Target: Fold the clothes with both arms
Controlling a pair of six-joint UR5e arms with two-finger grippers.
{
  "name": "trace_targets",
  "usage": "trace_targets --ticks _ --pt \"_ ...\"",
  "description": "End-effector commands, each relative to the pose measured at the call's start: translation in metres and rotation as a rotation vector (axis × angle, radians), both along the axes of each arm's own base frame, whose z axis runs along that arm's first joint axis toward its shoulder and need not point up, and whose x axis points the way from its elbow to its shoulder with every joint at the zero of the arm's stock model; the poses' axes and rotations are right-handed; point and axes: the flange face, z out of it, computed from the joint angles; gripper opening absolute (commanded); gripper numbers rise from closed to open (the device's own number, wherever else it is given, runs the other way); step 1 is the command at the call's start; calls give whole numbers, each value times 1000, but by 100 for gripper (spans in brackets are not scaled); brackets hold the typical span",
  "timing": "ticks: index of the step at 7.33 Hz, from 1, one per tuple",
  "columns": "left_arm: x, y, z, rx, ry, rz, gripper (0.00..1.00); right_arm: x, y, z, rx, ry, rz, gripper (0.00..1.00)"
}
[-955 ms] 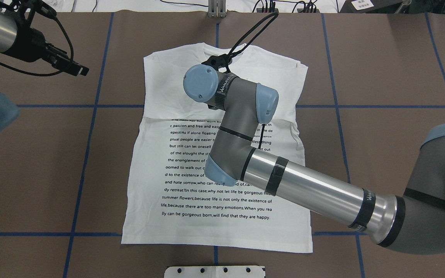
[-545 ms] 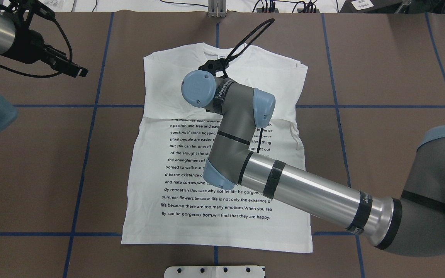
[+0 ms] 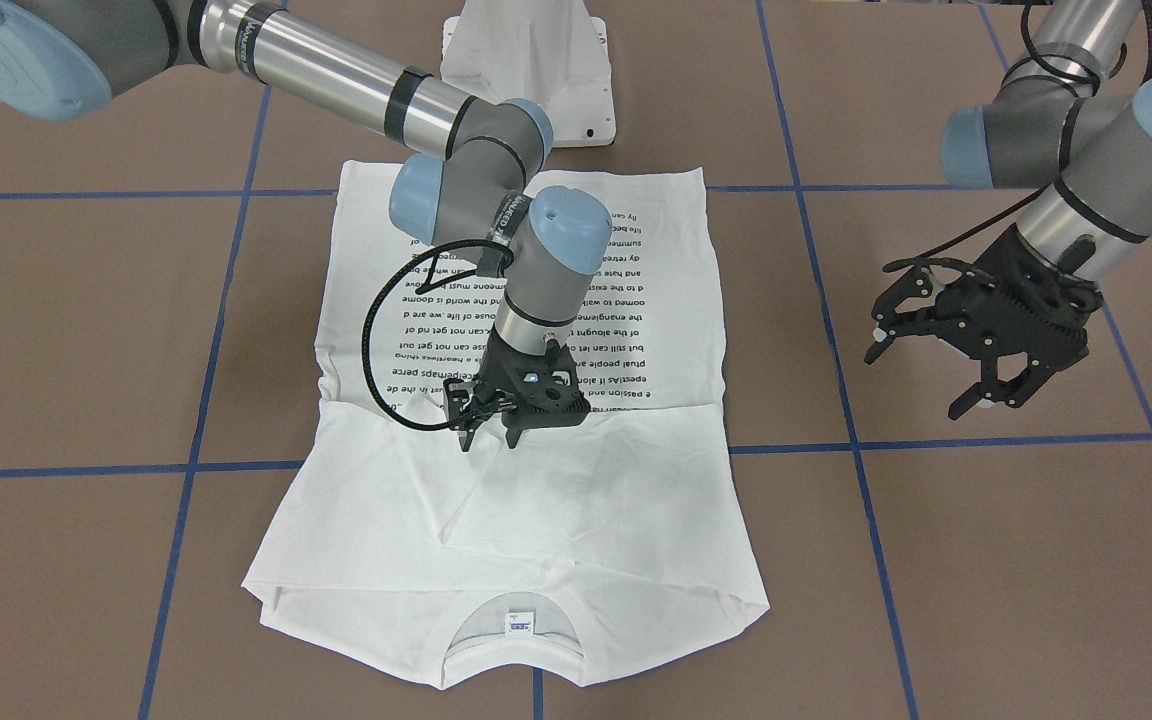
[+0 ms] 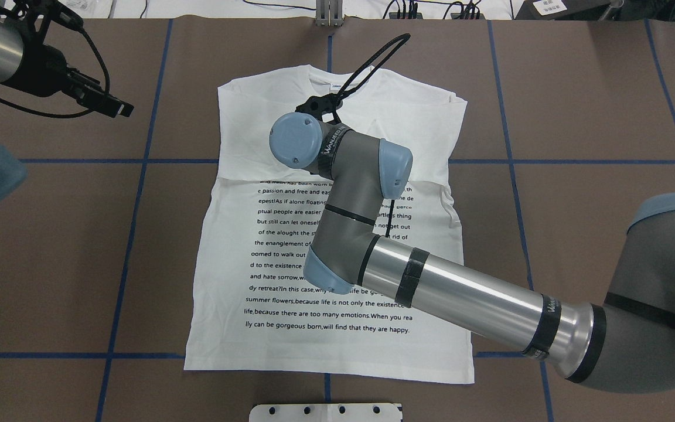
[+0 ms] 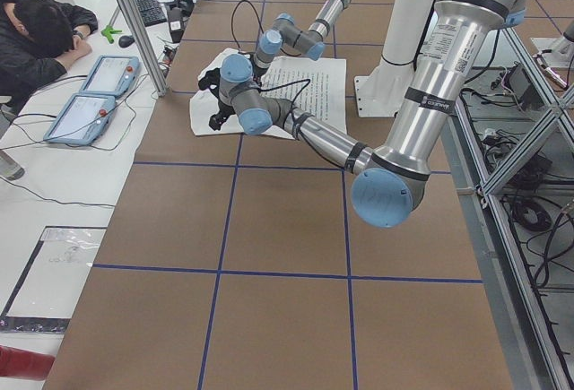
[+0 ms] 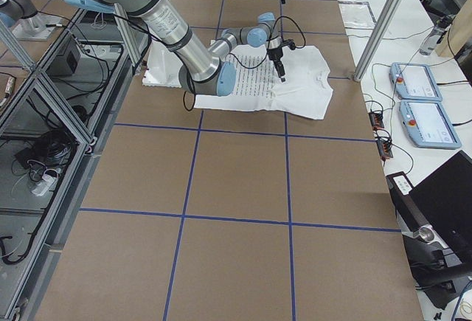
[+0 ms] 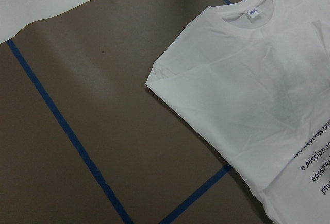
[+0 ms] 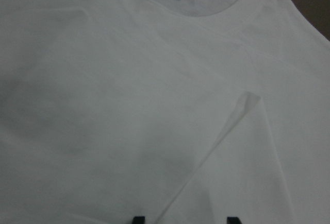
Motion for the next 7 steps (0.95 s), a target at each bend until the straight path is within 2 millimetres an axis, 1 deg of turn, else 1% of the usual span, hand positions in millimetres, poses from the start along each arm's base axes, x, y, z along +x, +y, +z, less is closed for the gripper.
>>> trace_targets --ticks 1,2,3,4,5,6,7 --pt "0 0 0 -1 1 0 100 0 0 1 -1 2 -1 0" --pt "0 0 0 -1 1 0 100 0 0 1 -3 6 -1 0" --pt "0 0 0 -1 1 0 100 4 2 -4 -10 15 0 0" --pt "0 1 -1 -1 3 0 100 15 2 -14 -14 25 3 0" --pt "-1 2 -5 4 7 0 100 37 -4 -17 -25 54 8 0" --pt "-1 3 -7 8 8 -2 100 54 -16 -2 -32 73 21 0" --pt "-2 3 -7 8 8 -3 100 76 -27 21 -23 103 6 0"
